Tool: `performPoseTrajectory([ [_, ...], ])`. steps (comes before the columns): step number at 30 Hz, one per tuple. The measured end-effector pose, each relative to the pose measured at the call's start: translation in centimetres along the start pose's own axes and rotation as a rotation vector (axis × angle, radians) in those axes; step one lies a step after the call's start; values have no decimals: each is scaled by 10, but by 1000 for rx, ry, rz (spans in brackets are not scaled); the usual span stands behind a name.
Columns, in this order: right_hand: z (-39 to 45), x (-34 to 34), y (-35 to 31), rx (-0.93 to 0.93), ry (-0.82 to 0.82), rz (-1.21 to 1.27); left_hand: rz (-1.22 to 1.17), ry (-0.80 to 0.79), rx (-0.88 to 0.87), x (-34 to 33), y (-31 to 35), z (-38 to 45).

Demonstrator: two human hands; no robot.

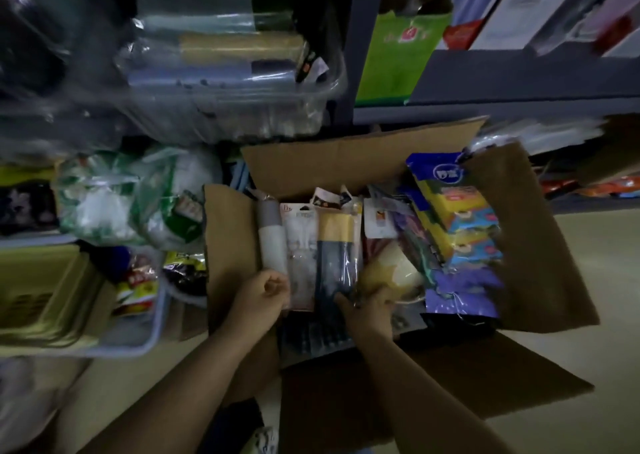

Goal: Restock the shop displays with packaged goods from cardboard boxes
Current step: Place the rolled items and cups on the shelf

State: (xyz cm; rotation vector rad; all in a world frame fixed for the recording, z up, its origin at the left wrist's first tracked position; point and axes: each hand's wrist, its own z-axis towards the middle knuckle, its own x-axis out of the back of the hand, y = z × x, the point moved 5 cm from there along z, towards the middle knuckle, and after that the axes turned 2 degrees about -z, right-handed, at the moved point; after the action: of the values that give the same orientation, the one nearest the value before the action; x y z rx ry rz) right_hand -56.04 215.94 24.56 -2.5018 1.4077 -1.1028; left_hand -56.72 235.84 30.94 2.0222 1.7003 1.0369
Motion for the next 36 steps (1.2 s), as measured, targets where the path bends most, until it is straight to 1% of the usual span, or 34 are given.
performPoseTrajectory([
  [2,0,-10,-2,6,-29,51,-15,-9,26,-2,-7,0],
  [7,1,-18,-2,88,-175,-24,-60,7,26,3,-17,-1],
  [8,0,-14,-3,88,-214,12,-68,8,23,5,-17,-2],
  [10,-10,-6,-9,91,-324,172,-82,-8,14,7,-16,-3],
  [12,-26,2,-20,150,-417,276,-133,-34,12,8,-13,-5],
  [15,-51,8,-34,278,-497,265,-229,-114,33,6,-5,-11],
  [19,-72,4,-48,355,-608,277,-364,-217,27,4,6,-19],
  [23,-81,-1,-57,438,-674,178,-416,-159,-3,21,7,-23],
  [25,-76,-6,-59,461,-675,125,-483,-99,-19,35,6,-26],
  [26,-70,-7,-61,438,-636,133,-518,-53,-23,44,5,-26],
  [28,-48,-11,-66,364,-495,149,-581,11,-43,62,2,-27],
  [30,-26,-22,-78,321,-376,68,-616,40,-37,77,-4,-30],
  [33,-2,-57,-94,281,-327,-27,-645,42,-16,88,-18,-36],
  [35,6,-84,-97,224,-349,-28,-693,66,-15,91,-25,-41],
  [36,7,-95,-96,182,-366,15,-717,73,-15,92,-26,-43],
])
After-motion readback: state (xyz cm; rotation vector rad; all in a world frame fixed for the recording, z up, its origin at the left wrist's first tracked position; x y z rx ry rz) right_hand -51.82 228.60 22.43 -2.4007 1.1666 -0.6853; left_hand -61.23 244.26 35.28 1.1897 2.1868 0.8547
